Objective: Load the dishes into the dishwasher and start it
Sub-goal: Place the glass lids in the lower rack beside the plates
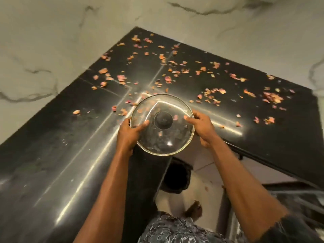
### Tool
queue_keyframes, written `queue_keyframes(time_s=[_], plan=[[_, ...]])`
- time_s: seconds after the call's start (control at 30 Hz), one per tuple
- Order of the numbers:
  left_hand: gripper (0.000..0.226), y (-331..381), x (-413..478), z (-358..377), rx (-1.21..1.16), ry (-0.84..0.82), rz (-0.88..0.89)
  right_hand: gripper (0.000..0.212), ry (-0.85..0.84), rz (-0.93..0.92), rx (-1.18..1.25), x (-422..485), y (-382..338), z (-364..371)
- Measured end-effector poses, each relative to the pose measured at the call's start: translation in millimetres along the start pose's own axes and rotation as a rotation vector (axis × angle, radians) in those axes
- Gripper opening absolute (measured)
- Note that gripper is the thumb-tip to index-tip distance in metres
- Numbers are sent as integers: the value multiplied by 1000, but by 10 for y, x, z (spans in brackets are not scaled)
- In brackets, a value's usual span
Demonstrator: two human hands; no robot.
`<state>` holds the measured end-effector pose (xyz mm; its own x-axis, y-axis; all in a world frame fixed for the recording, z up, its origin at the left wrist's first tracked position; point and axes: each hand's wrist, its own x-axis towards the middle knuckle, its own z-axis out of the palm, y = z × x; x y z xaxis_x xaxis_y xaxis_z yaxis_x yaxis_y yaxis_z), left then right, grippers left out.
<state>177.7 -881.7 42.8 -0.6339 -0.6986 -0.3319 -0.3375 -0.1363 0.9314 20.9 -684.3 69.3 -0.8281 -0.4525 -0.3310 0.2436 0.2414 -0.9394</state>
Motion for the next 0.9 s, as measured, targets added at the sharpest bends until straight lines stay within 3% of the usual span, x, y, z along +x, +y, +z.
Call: queue_keyframes(time_s=[0.1, 0.33, 0.47, 0.63, 0.77, 0.9], plan=[[33, 144, -113, 530, 108, -111, 38, 6, 131, 25, 8, -310, 162, -613], [74, 129, -539, 2016, 495, -565, 234, 12, 455, -3, 55, -1445, 826, -2138], [45, 236, -1227, 2848, 615, -765, 363, 11, 641, 9, 104, -2204, 1229, -2764], [22, 84, -2184, 3703, 699, -916, 417, 23, 793, 31, 153, -3086, 1757, -3419], [16, -221, -2795, 4332, 731, -1095, 437, 23, 934, 75, 229, -3749, 2214, -3792], [33, -655, -3317, 4900, 896, -1229, 425, 18, 1109, 179, 308, -4429, 2734, -3879]])
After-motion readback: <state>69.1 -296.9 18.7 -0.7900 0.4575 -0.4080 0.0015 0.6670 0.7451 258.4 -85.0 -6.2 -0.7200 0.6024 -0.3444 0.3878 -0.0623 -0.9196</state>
